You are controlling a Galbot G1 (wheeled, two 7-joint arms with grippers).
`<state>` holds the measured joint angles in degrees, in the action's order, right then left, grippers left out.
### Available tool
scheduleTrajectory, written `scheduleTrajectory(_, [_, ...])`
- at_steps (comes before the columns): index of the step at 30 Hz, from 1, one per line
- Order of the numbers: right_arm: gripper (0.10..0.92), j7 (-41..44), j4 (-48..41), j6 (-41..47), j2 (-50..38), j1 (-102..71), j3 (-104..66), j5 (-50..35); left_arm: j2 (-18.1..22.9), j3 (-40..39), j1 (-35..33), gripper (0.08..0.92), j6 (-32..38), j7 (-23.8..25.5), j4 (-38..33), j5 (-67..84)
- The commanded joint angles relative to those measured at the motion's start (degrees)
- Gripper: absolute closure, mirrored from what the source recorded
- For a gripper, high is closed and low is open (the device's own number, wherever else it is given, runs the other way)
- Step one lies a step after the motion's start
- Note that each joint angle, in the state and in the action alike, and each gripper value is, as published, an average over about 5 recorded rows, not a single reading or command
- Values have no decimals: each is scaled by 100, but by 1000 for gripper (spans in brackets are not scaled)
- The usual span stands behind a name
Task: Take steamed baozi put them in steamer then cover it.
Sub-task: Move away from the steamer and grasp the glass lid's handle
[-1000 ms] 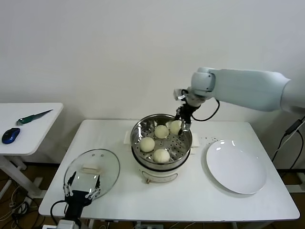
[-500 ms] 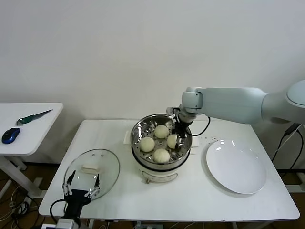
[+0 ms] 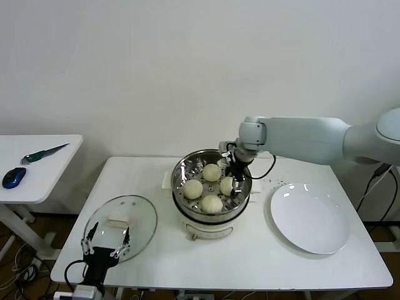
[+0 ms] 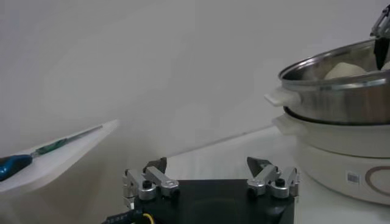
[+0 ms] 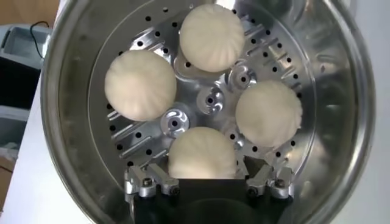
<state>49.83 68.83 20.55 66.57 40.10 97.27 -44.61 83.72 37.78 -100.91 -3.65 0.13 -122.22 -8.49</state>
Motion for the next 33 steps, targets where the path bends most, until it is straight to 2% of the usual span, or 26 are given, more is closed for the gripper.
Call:
scheduleTrajectory(1, [203, 154, 210, -100, -570, 321, -414, -71, -6, 2, 20, 177, -12, -12, -9, -22])
scheduleTrajectory(6, [203, -65, 474, -646, -1287, 594, -659, -366, -3, 2, 30, 177, -1, -52, -53, -92])
scheduleTrajectory(12, [203, -1153, 1302, -1598, -2614, 652, -660, -678, -4, 2, 27, 177, -24, -59, -83, -109])
scheduleTrajectory(16, [203, -1995, 1739, -2151, -3643, -238, -1488, -677, -1, 22, 59, 177, -46, -62, -84, -152])
scheduleTrajectory(20, [203, -2941, 2021, -2731, -4405, -2288, -3306, -668, 17, 76, 181, 177, -118, -96, -87, -260])
scheduleTrajectory(26, [203, -3752, 2121, -3221, -4387, -6300, -7217, -315, 48, 78, 404, 177, -318, -99, -116, -563])
scheduleTrajectory(33, [203, -3876, 2269, -3266, -3506, -8995, -10367, 133, 59, 86, 547, 177, -305, -67, -88, -1314])
